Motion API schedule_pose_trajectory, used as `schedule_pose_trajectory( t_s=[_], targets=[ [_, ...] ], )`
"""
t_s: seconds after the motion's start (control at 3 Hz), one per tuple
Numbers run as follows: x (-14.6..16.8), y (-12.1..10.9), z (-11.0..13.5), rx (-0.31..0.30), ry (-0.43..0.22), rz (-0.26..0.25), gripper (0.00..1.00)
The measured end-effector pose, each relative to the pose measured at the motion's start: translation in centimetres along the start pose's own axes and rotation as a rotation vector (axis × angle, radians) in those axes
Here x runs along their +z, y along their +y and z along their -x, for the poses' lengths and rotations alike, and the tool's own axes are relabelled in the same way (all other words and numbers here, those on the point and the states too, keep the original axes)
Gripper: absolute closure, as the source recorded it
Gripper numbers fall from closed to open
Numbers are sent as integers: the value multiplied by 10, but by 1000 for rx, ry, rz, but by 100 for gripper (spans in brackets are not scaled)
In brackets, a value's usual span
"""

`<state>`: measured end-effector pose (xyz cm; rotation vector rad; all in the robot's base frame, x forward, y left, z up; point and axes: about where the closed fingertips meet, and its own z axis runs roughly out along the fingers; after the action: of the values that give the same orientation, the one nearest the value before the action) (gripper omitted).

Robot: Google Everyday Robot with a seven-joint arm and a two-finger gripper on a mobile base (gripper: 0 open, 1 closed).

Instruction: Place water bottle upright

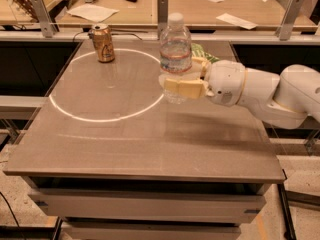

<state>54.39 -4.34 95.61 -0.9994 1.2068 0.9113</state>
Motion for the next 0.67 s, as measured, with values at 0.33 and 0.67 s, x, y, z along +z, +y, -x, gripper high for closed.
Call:
schedule_pose_trajectory(
  t_s=[0.33,0.67],
  targets=[
    [-4,9,-23,24,12,-12,100],
    [-10,19,-43,56,44,-12,100]
  ],
)
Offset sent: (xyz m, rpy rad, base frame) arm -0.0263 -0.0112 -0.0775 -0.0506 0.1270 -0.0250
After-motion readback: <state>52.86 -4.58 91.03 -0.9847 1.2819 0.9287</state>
